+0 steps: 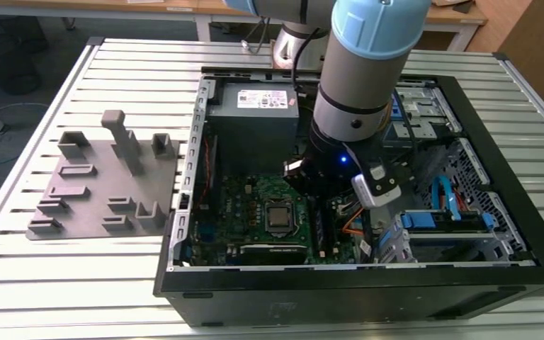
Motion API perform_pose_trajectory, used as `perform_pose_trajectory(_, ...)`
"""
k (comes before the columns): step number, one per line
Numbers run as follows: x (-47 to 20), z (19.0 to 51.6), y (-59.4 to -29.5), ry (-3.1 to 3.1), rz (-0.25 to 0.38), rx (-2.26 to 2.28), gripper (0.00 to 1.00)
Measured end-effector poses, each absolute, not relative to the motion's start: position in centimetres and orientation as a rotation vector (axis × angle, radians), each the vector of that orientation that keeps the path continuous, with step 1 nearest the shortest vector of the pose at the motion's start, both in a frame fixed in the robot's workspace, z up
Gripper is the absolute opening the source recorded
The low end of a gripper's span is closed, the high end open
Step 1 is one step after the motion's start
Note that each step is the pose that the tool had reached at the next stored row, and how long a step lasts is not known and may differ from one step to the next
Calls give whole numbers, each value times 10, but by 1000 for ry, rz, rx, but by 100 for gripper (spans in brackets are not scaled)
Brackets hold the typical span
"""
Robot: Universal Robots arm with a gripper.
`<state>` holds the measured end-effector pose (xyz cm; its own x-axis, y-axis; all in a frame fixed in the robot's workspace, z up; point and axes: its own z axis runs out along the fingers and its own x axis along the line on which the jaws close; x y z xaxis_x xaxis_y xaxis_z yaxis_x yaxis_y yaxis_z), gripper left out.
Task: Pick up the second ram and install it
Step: 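Insert the second ram into the second slot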
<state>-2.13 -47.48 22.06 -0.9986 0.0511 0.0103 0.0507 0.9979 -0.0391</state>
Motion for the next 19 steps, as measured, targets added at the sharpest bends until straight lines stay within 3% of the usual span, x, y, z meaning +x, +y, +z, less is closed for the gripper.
perform_pose_trajectory(19,-21,216,-474,-3129,63,-81,14)
